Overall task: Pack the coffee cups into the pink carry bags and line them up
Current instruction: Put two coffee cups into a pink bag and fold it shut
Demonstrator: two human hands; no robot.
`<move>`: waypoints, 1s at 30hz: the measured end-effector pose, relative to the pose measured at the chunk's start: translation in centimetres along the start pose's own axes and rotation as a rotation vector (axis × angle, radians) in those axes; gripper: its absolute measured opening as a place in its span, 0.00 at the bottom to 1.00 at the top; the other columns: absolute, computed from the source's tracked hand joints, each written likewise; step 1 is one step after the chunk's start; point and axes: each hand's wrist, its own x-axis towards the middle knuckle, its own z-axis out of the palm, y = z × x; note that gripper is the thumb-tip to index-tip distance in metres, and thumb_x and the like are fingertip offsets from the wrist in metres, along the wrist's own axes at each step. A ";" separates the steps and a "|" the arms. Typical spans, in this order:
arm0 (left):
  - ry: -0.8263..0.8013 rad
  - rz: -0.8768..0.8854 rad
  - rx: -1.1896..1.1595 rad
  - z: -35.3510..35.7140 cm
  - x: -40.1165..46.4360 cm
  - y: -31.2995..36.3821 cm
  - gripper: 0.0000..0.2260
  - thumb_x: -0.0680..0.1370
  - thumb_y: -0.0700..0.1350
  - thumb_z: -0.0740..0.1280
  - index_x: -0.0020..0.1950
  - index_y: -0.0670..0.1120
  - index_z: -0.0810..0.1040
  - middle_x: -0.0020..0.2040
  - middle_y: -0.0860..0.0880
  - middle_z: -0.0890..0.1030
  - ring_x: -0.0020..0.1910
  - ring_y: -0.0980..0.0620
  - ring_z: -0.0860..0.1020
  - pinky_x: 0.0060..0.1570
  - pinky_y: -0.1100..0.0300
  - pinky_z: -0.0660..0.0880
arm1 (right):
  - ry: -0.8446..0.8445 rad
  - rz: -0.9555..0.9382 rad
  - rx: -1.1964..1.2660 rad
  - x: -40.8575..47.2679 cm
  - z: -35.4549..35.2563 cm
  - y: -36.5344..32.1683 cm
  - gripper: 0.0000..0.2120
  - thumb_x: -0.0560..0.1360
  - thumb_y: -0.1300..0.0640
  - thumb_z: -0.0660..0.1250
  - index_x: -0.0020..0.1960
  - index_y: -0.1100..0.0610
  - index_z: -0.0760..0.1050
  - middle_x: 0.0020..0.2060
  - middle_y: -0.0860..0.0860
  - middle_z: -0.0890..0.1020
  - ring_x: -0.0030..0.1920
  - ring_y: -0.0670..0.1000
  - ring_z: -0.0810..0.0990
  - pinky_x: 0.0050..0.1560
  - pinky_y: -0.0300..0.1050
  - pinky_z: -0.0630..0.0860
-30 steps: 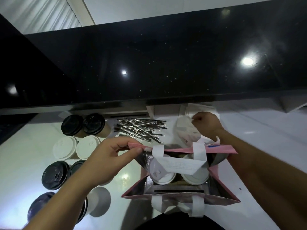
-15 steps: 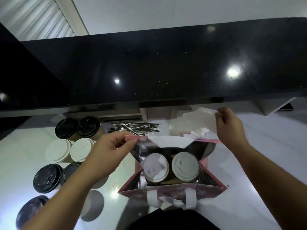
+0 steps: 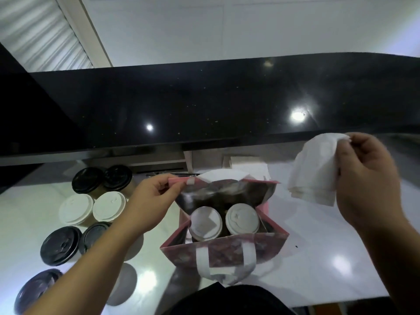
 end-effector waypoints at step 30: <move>0.125 -0.122 0.052 0.7 0.4 0.9 0.11 0.83 0.56 0.68 0.45 0.54 0.84 0.37 0.55 0.83 0.31 0.63 0.76 0.30 0.64 0.68 | -0.790 -1.033 -0.858 -2.6 13.9 -2.4 0.21 0.75 0.63 0.71 0.65 0.56 0.68 0.53 0.57 0.80 0.40 0.56 0.82 0.28 0.46 0.73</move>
